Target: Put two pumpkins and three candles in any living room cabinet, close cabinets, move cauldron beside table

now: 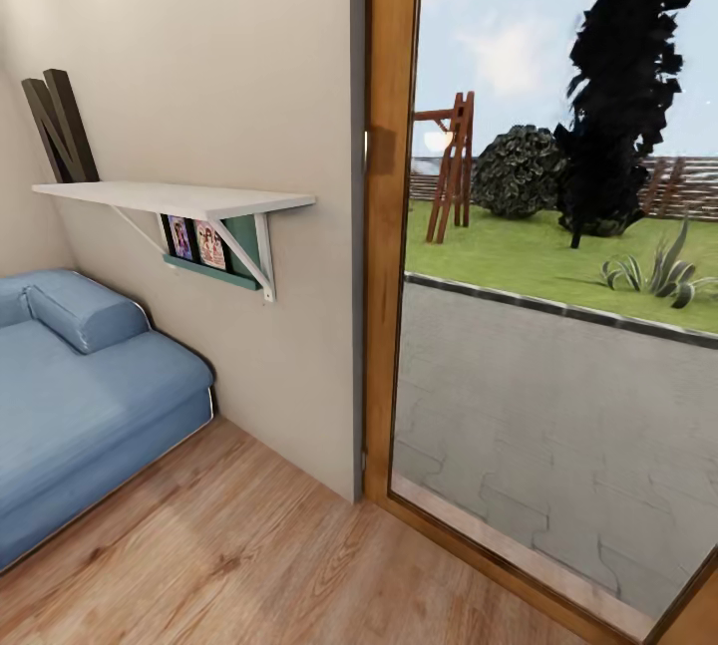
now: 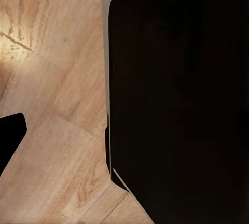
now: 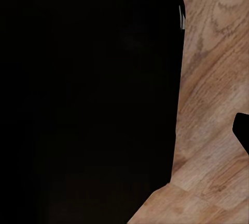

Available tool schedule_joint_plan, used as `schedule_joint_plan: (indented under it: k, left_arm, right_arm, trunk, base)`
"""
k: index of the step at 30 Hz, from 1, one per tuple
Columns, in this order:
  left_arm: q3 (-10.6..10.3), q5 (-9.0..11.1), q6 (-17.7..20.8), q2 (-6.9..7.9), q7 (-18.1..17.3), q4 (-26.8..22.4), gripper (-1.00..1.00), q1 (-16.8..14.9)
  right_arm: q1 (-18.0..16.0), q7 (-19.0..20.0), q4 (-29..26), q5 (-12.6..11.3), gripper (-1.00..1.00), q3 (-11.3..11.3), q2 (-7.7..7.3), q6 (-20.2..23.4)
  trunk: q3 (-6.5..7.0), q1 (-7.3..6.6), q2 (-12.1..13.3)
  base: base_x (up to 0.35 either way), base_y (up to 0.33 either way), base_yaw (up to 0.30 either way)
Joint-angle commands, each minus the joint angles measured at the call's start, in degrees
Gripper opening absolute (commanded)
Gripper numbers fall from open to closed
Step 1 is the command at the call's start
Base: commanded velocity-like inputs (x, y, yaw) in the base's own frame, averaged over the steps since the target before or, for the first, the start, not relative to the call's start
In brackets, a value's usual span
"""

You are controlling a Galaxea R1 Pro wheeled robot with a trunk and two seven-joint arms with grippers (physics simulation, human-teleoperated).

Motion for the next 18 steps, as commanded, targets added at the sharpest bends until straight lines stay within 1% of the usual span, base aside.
schedule_joint_plan:
  k: [1, 18]
  left_arm:
    - [0.0, 0.0, 0.0, -0.01, 0.0, -0.1, 1.0, 0.0]
    - [0.0, 0.0, 0.0, 0.0, 0.0, -0.1, 1.0, 0.0]
  right_arm:
    - [0.0, 0.0, 0.0, 0.0, 1.0, 0.0, -0.01, 0.0]
    - [0.0, 0.1, 0.0, 0.0, 1.0, 0.0, 0.01, 0.0]
  trunk:
    - [-0.05, 0.0, 0.0]
    - [-0.05, 0.0, 0.0]
  base:
    - [0.0, 0.0, 0.0]
    - [0.0, 0.0, 0.0]
